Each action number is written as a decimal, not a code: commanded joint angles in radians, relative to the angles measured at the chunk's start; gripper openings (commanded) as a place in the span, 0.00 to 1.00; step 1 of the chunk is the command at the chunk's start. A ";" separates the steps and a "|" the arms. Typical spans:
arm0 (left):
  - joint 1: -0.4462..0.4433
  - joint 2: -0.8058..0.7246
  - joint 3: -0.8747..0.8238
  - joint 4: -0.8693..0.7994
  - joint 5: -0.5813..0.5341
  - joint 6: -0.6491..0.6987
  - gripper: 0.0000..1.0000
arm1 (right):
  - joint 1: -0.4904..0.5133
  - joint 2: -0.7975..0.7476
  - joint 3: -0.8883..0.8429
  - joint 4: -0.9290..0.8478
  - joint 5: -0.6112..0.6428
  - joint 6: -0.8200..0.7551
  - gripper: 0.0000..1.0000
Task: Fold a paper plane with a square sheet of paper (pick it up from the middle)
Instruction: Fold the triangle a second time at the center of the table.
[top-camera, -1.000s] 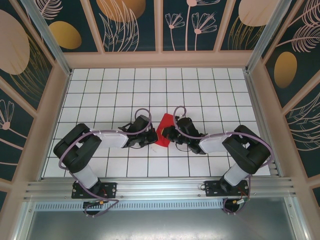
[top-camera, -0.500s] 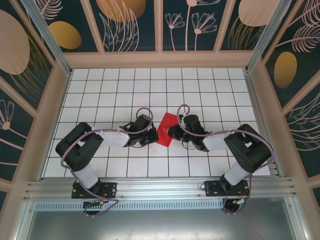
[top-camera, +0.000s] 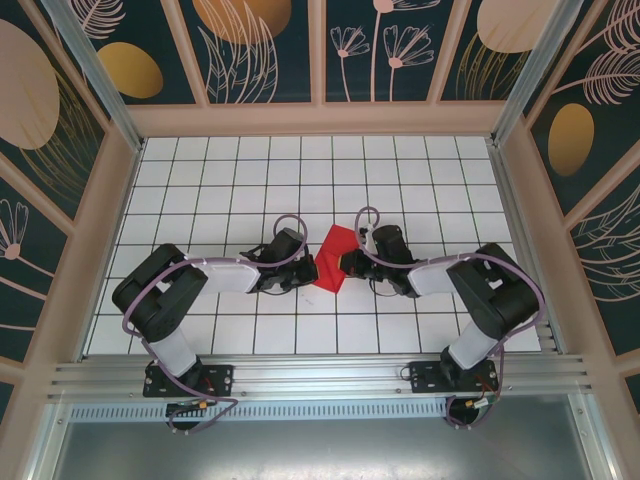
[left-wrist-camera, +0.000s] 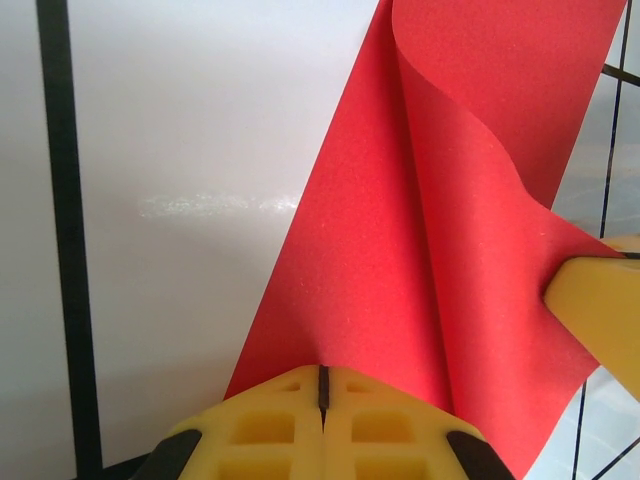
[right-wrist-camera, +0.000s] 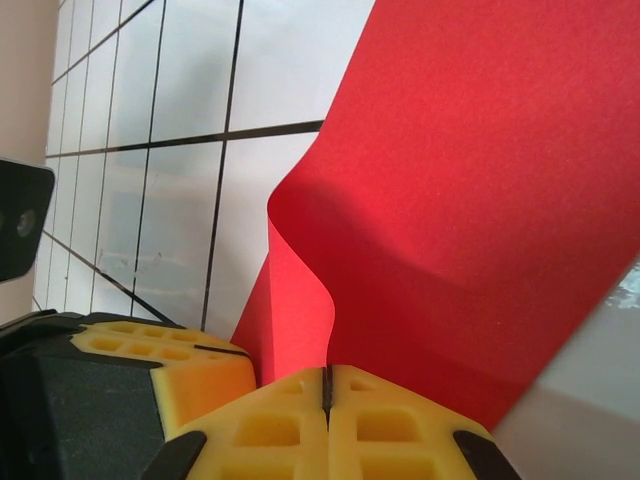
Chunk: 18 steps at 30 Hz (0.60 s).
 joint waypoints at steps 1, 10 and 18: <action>-0.004 0.038 0.010 -0.072 -0.034 0.023 0.00 | -0.010 0.032 0.032 0.002 -0.032 -0.046 0.00; -0.006 0.041 0.013 -0.084 -0.037 0.029 0.00 | -0.023 0.057 0.044 -0.009 -0.028 -0.085 0.00; -0.004 0.049 0.016 -0.087 -0.041 0.031 0.00 | -0.024 0.075 0.067 -0.030 -0.032 -0.117 0.00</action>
